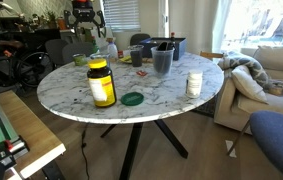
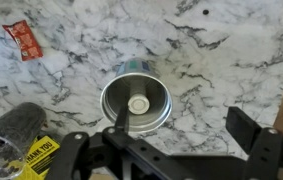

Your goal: Remove the small medicine bottle from the metallic cup and place it on the table

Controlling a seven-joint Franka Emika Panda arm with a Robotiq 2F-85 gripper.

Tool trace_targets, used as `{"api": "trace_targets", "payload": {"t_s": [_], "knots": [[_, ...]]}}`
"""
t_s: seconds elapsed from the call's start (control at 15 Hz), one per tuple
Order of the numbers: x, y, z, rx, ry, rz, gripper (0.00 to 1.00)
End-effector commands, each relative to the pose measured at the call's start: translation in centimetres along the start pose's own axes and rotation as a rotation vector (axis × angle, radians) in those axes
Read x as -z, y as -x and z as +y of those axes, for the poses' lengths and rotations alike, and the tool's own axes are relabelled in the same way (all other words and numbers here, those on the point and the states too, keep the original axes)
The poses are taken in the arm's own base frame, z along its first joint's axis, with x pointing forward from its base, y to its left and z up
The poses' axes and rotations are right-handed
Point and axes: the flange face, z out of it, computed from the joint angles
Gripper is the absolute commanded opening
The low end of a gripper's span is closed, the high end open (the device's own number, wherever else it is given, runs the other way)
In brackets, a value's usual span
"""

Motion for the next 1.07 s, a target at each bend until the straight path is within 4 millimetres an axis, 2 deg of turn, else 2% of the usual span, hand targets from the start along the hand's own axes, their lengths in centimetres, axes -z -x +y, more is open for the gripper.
{"api": "trace_targets", "payload": {"t_s": [0.0,0.07,0.2,0.33,0.53,0.8,0.93,1.0], "knots": [[-2.1,0.6,0.2,0.086,0.038,0.004,0.91],[-2.4,0.6,0.4,0.095,0.055,0.009,0.78],[-2.8,0.5,0.9,0.106,0.078,0.021,0.66],[-3.6,0.2,1.4,0.116,0.076,0.035,0.50],[-4.8,-0.3,1.9,0.126,0.077,0.041,0.44],[-6.0,-0.9,2.6,0.142,0.062,0.042,0.57],[-6.8,-1.4,2.9,0.145,0.053,0.039,0.55],[-7.2,-1.6,3.1,0.145,0.047,0.038,0.58]]}}
